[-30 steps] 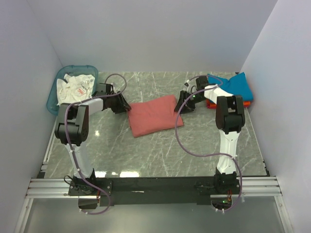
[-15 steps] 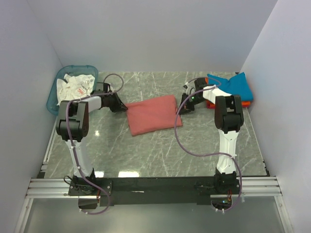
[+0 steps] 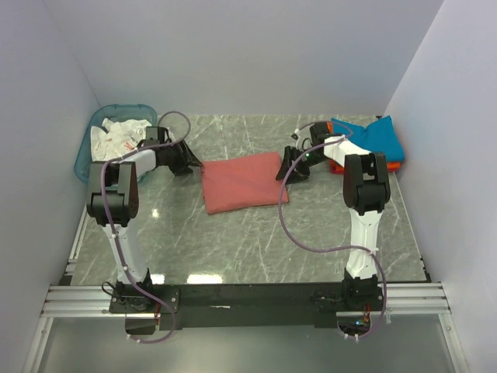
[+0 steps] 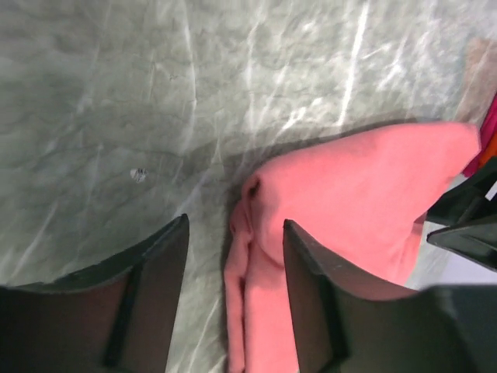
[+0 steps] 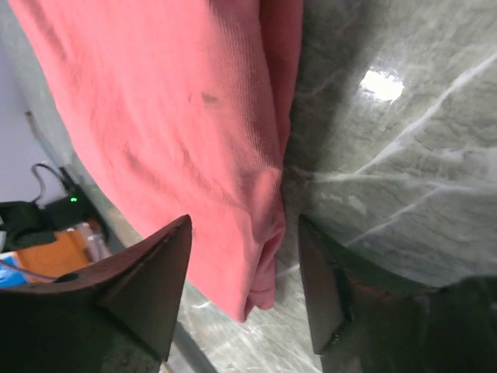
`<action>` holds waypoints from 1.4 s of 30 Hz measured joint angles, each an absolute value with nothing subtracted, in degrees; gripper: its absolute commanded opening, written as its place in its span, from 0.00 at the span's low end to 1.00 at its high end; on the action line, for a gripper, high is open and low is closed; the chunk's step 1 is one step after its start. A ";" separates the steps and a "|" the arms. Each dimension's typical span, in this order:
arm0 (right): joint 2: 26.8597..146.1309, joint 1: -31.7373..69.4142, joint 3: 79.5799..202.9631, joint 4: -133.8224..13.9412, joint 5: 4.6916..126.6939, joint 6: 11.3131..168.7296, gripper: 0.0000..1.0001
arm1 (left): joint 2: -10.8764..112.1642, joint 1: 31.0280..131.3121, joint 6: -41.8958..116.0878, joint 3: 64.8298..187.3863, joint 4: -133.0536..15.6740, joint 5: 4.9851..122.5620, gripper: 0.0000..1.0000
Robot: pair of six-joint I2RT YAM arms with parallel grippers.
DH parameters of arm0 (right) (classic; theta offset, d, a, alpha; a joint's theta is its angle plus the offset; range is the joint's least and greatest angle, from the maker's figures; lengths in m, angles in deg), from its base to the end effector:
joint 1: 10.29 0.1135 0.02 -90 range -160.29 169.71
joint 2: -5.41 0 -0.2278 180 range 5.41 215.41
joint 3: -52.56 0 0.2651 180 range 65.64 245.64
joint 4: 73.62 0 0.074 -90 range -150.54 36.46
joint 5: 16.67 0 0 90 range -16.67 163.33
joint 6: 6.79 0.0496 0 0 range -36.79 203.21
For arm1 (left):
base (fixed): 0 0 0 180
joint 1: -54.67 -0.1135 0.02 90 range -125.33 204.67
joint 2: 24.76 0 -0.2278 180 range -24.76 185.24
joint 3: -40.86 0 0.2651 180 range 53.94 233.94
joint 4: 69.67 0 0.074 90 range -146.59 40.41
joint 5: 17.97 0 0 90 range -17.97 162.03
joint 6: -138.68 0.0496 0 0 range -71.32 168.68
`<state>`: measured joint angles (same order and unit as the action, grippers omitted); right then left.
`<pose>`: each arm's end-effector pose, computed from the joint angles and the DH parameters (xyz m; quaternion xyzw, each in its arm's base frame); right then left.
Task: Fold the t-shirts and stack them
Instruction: Fold the tshirt, then neatly place the folded tshirt to the corner
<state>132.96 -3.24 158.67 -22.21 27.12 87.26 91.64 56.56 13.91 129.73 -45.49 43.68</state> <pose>0.4298 0.0892 0.0937 -0.0823 0.9077 0.3995 0.0990 0.4283 -0.0377 0.1027 -0.1822 0.9012 -0.3196 0.2291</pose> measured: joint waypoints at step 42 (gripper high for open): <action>139.32 6.71 169.14 -24.16 36.03 93.36 0.00 | 9.39 55.01 27.00 93.47 -36.99 62.65 0.99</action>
<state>139.32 6.71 169.14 -24.16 36.03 93.36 9.39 55.01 27.00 93.47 -36.99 62.65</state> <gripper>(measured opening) 0.087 0.995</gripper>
